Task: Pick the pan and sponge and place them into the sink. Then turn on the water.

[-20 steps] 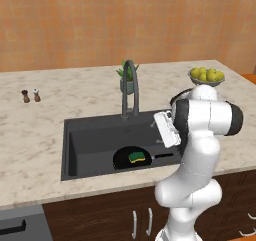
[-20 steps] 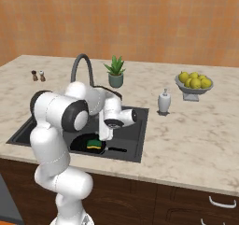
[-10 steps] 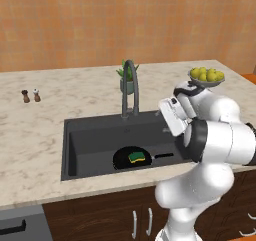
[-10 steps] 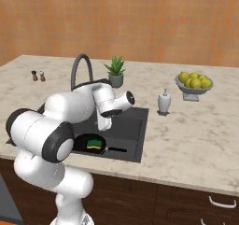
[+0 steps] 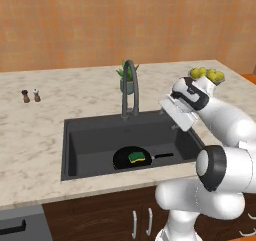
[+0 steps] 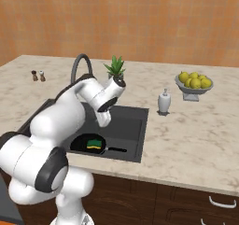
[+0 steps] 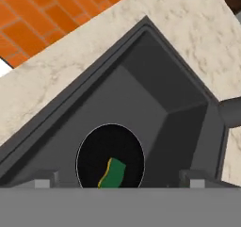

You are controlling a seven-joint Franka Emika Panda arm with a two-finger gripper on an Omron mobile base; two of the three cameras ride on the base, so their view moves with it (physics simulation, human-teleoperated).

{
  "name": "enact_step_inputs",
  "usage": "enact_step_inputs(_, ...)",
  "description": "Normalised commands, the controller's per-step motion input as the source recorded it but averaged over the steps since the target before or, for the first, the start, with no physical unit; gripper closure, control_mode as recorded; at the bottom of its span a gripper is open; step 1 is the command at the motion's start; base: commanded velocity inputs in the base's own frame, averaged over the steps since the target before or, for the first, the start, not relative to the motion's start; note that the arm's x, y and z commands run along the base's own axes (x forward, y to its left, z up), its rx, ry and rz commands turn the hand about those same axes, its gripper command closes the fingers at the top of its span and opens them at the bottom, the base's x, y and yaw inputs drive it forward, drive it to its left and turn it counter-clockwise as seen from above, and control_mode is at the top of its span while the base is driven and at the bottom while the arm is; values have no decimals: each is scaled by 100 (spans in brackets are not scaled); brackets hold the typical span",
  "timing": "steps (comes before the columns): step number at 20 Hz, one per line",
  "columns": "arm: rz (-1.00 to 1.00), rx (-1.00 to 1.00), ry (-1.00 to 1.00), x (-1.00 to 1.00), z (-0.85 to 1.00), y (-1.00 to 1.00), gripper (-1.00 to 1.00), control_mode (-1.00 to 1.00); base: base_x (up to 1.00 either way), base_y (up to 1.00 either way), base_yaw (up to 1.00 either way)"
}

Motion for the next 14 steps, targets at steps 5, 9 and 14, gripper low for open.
enact_step_inputs(5,21,-20,-1,-19,29,-18,-100,-100,0,0,0)
enact_step_inputs(9,27,-19,-3,-6,22,-17,-100,-100,0,0,0)
enact_step_inputs(14,36,-20,0,0,10,-3,-100,-100,0,0,0)
